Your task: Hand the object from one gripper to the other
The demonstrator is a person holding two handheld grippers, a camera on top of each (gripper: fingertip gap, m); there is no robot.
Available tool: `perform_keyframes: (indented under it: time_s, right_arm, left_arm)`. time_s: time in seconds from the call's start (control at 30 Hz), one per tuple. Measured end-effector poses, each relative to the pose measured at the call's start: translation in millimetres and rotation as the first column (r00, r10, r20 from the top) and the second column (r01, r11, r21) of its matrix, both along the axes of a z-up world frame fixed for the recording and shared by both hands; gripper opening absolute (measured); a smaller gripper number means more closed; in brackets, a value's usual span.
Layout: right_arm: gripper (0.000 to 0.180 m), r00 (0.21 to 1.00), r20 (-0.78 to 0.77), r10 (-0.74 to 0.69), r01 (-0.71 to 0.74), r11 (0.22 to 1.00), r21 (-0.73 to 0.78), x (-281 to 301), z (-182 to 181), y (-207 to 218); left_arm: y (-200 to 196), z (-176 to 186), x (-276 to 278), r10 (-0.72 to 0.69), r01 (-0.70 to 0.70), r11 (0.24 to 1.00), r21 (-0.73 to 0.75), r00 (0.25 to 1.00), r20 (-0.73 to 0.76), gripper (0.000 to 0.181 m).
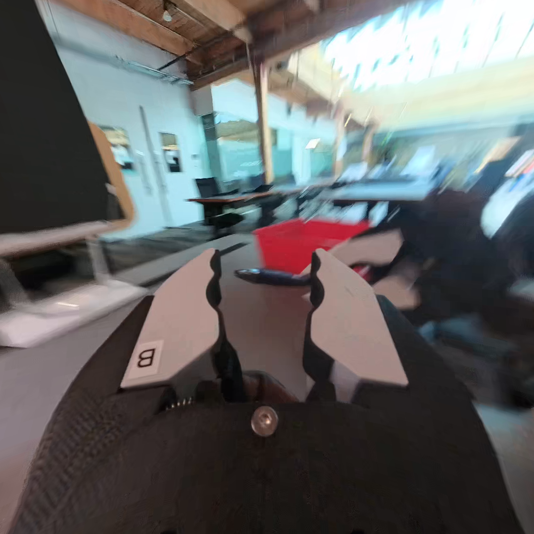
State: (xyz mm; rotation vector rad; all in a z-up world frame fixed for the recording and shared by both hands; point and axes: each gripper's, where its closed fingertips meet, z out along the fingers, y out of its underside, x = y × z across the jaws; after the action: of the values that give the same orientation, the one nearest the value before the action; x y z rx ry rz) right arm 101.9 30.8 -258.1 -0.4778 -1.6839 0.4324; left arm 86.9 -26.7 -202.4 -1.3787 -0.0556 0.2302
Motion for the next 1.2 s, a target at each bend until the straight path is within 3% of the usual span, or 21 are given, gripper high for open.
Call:
perform_keyframes:
  time_s: [0.03,0.07,0.17,0.27,0.47,0.53,0.63,0.73,0.8,0.87,0.93,0.97,1.1,1.2]
  right_arm:
    - [0.014,0.999,0.033,-0.016,0.016,1.000,0.026,0.7,-2.7,5.3]
    - [0.014,0.998,0.057,-0.034,0.031,0.998,0.053,1.6,-4.4,10.0]
    - [0.014,0.992,0.115,-0.059,0.047,0.994,0.102,4.4,-8.1,15.9]
    - [0.014,0.987,0.148,-0.059,0.040,0.991,0.128,8.4,-10.0,15.0]
    - [0.014,0.980,0.197,-0.027,-0.005,0.987,0.160,14.0,-16.2,9.1]
    - [0.015,0.980,0.198,-0.018,-0.012,0.989,0.150,14.4,-15.6,8.5]
    - [0.017,0.992,0.123,0.016,-0.024,0.998,0.061,12.4,-1.7,5.7]
    - [0.032,0.997,-0.053,0.062,-0.073,0.972,-0.223,9.9,33.1,4.2]
    - [0.048,0.983,-0.163,0.084,-0.155,0.859,-0.489,11.1,54.5,6.1]
    - [0.054,0.950,-0.284,0.128,-0.296,0.650,-0.700,16.6,70.3,3.4]
    - [0.061,0.923,-0.372,0.097,-0.373,0.463,-0.804,20.3,78.1,9.4]
    - [0.064,0.914,-0.398,0.081,-0.393,0.424,-0.816,21.5,79.8,13.0]
    - [0.061,0.913,-0.404,0.053,-0.373,0.507,-0.777,22.6,84.0,25.2]
    - [0.056,0.921,-0.386,0.051,-0.361,0.484,-0.797,21.3,82.1,27.1]
  left_arm:
    - [-3.8,-5.9,-5.3,0.089,-0.111,0.989,-0.098,0.975,-0.204,0.061]
    - [-7.2,-11.0,-9.2,0.144,-0.229,0.959,-0.169,0.903,-0.404,0.061]
    - [-5.8,-25.1,-10.6,0.108,-0.477,0.840,-0.258,0.613,-0.783,0.055]
    - [6.4,-41.8,-10.6,0.023,-0.584,0.773,-0.248,0.416,-0.909,0.040]
    - [18.3,-51.6,-10.9,0.014,-0.647,0.742,-0.178,0.280,-0.960,0.016]
    - [18.3,-53.3,-11.6,0.013,-0.647,0.739,-0.189,0.295,-0.955,0.015]
    - [16.2,-49.8,-13.2,0.066,-0.628,0.748,-0.214,0.392,-0.918,0.015]
    - [15.7,-42.2,-13.8,0.201,-0.542,0.804,-0.243,0.634,-0.747,0.015]
    - [17.9,-41.8,-12.5,0.255,-0.449,0.856,-0.255,0.797,-0.548,0.016]
    - [25.3,-48.0,-6.1,0.239,-0.346,0.900,-0.266,0.900,-0.363,0.016]
    - [32.9,-57.0,-2.0,0.225,-0.308,0.909,-0.282,0.930,-0.291,0.014]
    - [35.3,-61.0,-1.8,0.224,-0.318,0.902,-0.293,0.923,-0.314,0.013]
    - [30.3,-65.8,-14.1,0.266,-0.489,0.815,-0.310,0.792,-0.549,0.012]
    - [30.7,-62.5,-12.5,0.282,-0.449,0.846,-0.287,0.835,-0.474,0.011]
